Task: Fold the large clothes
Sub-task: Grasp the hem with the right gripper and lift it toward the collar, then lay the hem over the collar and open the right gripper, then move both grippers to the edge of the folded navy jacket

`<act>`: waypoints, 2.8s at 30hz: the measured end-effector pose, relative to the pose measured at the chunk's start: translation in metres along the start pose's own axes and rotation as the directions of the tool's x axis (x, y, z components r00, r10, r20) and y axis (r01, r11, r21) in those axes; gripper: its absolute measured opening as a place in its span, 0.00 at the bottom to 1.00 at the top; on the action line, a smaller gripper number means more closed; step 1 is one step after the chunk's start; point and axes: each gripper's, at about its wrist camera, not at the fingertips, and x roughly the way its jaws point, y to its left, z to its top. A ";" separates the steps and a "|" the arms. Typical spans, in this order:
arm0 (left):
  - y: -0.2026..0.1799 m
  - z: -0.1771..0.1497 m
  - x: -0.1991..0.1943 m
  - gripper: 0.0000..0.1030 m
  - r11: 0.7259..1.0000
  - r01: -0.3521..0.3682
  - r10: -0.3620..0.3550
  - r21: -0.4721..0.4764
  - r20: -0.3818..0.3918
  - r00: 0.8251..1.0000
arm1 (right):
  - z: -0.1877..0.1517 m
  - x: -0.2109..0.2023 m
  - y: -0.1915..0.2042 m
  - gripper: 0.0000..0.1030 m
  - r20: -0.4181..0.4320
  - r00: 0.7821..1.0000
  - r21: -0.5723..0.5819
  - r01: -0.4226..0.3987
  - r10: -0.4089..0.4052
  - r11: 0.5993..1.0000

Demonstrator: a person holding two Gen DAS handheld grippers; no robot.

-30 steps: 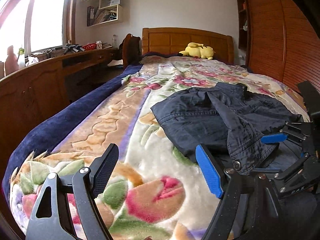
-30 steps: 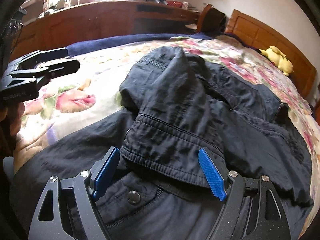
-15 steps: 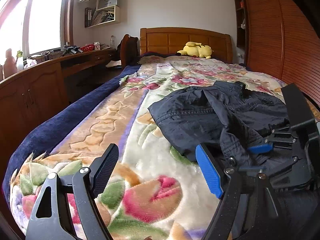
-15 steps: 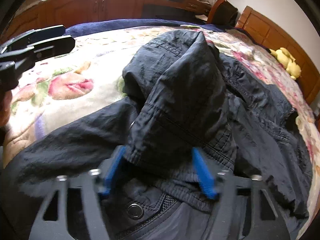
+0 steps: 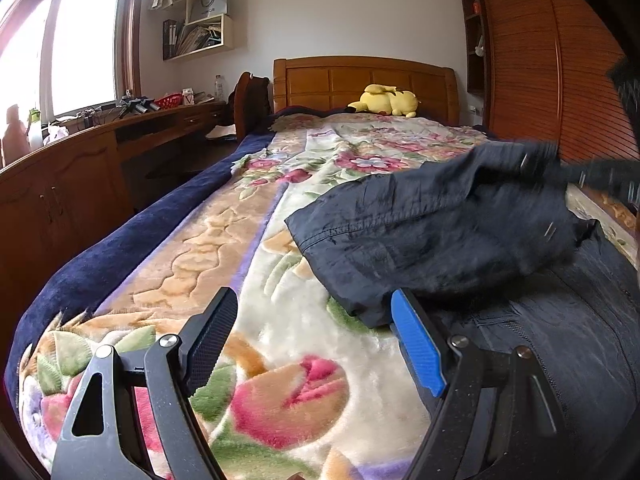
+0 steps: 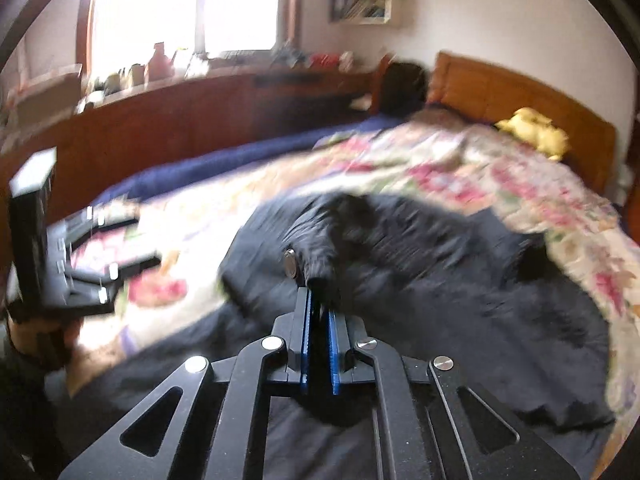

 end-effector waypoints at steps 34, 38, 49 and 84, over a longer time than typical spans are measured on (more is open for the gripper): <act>-0.021 0.002 -0.001 0.78 0.999 0.032 -0.032 0.034 0.010 0.999 | -0.121 -0.097 -0.183 0.51 -0.235 0.871 0.344 0.491 -0.432 0.800; -0.021 0.002 0.000 0.78 0.999 0.035 -0.035 0.032 0.005 0.999 | -0.130 -0.087 -0.190 0.53 -0.253 0.869 0.314 0.489 -0.425 0.814; -0.022 -0.001 0.003 0.78 0.999 0.040 -0.040 0.027 -0.006 0.999 | -0.135 -0.026 -0.217 0.53 -0.354 0.847 0.224 0.488 -0.396 0.844; -0.026 -0.022 -0.035 0.78 0.998 0.024 -0.023 0.066 -0.022 0.999 | -0.195 -0.108 -0.123 0.70 -0.256 0.930 0.184 0.316 -0.265 0.931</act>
